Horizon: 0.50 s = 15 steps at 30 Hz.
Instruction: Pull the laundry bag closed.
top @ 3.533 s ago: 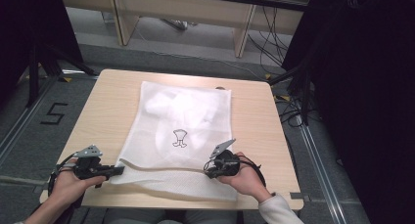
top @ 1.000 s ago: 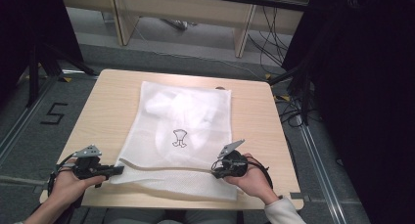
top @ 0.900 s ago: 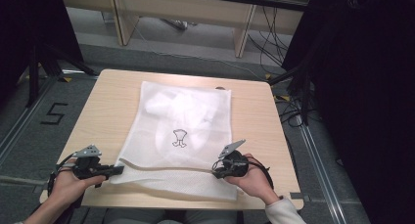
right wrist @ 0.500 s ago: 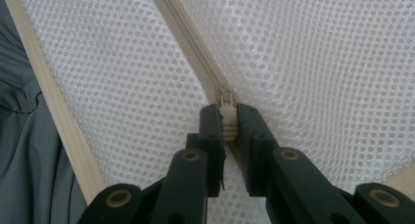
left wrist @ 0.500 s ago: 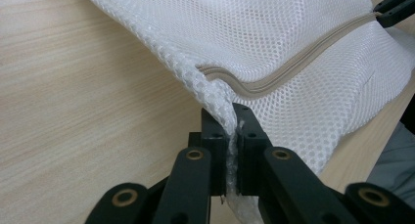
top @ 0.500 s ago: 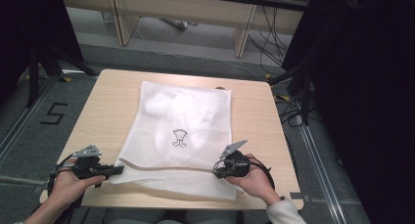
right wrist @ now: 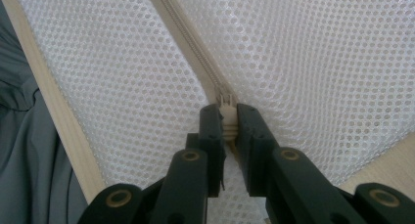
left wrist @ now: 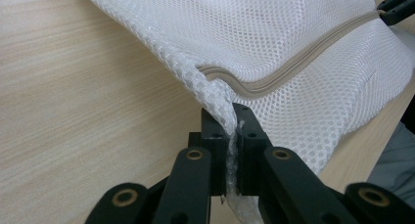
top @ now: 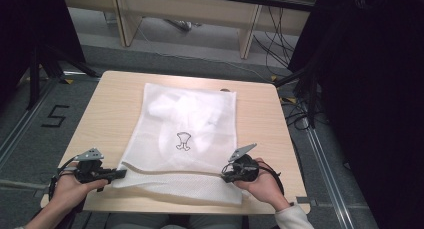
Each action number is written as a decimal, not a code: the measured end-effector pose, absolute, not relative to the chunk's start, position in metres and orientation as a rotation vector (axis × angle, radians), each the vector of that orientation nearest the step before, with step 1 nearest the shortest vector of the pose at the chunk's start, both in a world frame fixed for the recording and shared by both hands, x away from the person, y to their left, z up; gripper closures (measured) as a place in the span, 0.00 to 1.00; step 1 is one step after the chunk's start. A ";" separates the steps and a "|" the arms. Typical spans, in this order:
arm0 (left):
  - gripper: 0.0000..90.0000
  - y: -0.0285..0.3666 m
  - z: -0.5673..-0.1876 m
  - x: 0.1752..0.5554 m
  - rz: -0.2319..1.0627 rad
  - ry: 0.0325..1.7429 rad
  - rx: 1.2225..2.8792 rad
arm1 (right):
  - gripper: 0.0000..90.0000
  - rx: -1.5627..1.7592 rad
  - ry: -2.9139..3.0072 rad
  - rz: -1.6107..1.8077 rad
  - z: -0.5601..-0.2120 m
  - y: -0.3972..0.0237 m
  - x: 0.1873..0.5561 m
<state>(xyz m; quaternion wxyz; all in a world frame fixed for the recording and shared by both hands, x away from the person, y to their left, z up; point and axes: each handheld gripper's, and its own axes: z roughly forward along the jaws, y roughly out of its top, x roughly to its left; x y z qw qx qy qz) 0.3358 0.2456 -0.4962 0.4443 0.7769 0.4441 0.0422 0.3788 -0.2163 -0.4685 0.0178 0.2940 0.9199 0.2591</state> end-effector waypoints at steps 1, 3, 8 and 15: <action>0.94 0.246 -0.496 0.336 0.105 1.101 1.926 | 0.91 0.900 2.859 0.812 -0.469 -0.217 0.379; 0.94 0.246 -0.496 0.336 0.106 1.101 1.926 | 0.91 0.896 2.855 0.806 -0.469 -0.217 0.379; 0.94 0.246 -0.496 0.336 0.106 1.101 1.927 | 0.91 0.934 2.847 0.804 -0.468 -0.220 0.377; 0.94 0.246 -0.496 0.336 0.107 1.101 1.928 | 0.91 0.902 2.845 0.817 -0.469 -0.225 0.379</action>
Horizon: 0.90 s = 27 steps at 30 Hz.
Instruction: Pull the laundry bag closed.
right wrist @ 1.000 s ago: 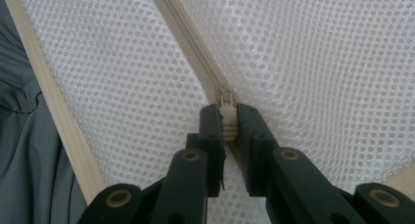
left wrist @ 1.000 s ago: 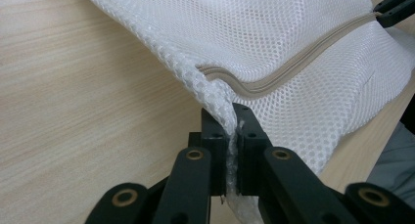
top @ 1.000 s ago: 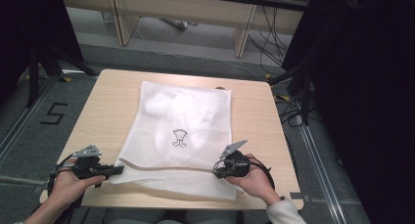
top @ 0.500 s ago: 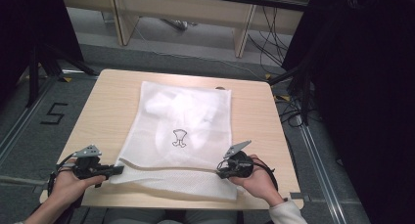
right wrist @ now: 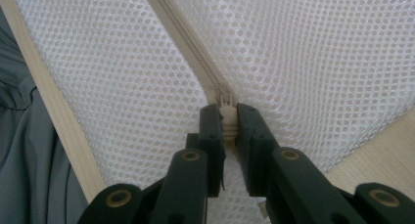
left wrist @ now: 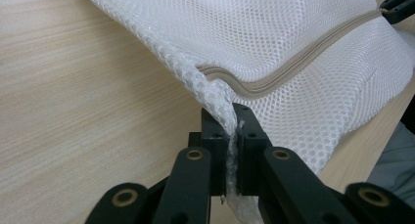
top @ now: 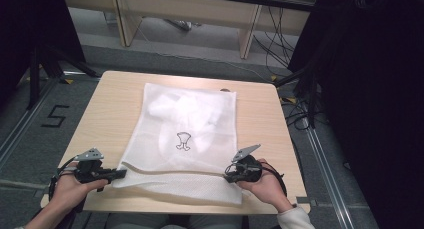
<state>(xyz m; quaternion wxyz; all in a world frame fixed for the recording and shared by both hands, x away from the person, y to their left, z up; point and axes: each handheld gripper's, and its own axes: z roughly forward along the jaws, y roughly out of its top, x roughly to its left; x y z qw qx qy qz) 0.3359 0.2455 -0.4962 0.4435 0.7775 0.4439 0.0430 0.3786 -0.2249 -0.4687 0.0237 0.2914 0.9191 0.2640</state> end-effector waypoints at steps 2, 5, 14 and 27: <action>0.94 0.246 -0.496 0.336 0.104 1.102 1.928 | 0.91 0.911 2.842 0.815 -0.469 -0.225 0.378; 0.94 0.246 -0.496 0.336 0.104 1.102 1.926 | 0.91 0.893 2.852 0.822 -0.469 -0.225 0.379; 0.94 0.246 -0.496 0.336 0.104 1.102 1.923 | 0.91 0.902 2.852 0.820 -0.469 -0.226 0.379; 0.94 0.246 -0.496 0.336 0.104 1.105 1.921 | 0.91 0.959 2.837 0.798 -0.467 -0.231 0.376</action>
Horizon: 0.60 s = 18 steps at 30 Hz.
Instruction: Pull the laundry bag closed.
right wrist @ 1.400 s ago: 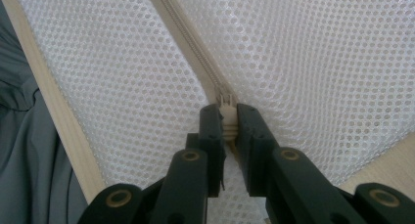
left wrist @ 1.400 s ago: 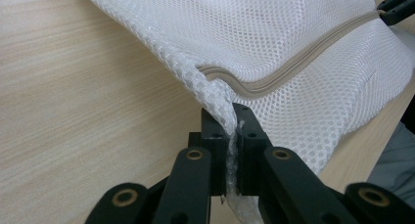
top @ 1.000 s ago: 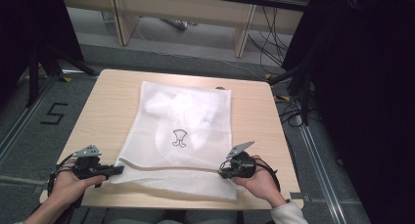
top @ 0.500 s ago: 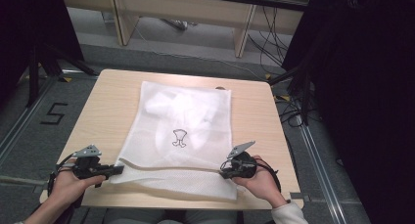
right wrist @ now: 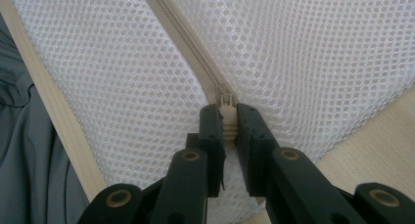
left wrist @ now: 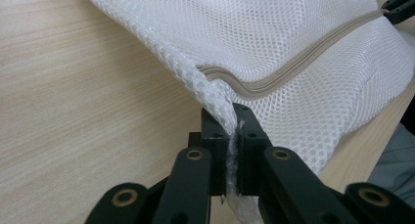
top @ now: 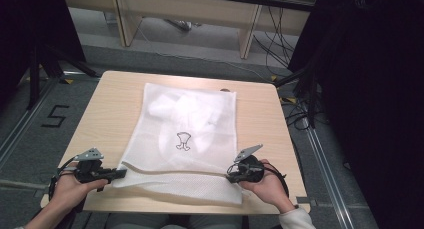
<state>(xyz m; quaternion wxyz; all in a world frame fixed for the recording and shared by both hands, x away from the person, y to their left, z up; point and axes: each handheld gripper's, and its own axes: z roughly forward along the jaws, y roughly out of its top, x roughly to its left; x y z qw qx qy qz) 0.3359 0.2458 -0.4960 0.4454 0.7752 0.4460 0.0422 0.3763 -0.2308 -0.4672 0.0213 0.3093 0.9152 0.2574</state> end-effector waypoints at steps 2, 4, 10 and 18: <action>0.94 0.246 -0.496 0.336 0.107 1.106 1.921 | 0.91 0.957 2.835 0.789 -0.468 -0.232 0.376; 0.94 0.245 -0.496 0.336 0.105 1.108 1.916 | 0.91 0.968 2.831 0.798 -0.468 -0.233 0.376; 0.94 0.246 -0.496 0.336 0.108 1.106 1.921 | 0.91 0.978 2.823 0.798 -0.468 -0.236 0.375; 0.94 0.246 -0.496 0.336 0.104 1.108 1.915 | 0.91 0.995 2.823 0.773 -0.468 -0.240 0.375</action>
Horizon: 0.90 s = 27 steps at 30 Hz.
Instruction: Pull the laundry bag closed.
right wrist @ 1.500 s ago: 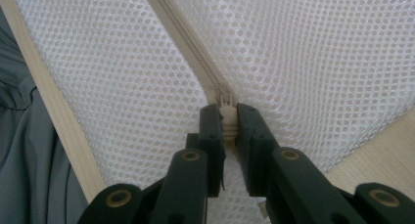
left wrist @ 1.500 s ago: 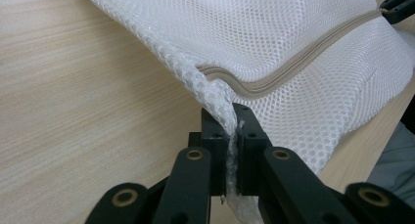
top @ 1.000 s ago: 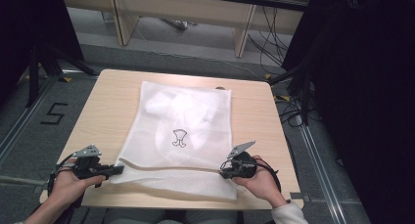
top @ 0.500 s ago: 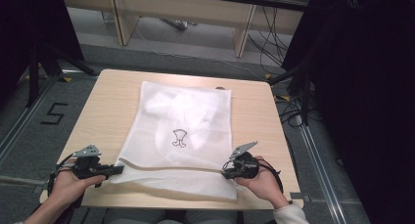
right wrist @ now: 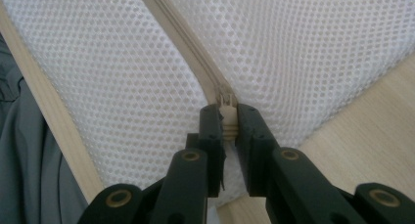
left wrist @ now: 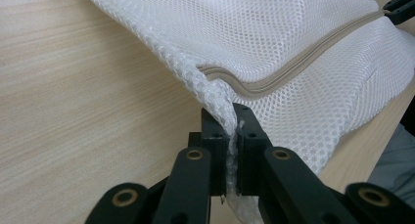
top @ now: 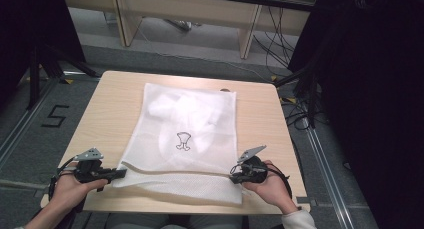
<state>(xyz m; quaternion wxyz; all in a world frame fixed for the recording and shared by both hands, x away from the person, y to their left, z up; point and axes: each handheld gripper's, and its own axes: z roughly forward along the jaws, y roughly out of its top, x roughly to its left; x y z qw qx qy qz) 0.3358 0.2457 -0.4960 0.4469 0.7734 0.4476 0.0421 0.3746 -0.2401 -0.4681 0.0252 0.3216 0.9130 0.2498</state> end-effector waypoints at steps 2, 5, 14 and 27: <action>0.94 0.245 -0.496 0.336 0.105 1.108 1.914 | 0.91 0.988 2.820 0.783 -0.469 -0.242 0.375; 0.94 0.246 -0.496 0.336 0.102 1.108 1.914 | 0.91 1.007 2.821 0.768 -0.468 -0.242 0.374; 0.94 0.246 -0.497 0.336 0.097 1.109 1.915 | 0.91 1.033 2.822 0.722 -0.470 -0.246 0.374; 0.94 0.245 -0.497 0.336 0.095 1.102 1.925 | 0.91 1.056 2.830 0.696 -0.473 -0.248 0.377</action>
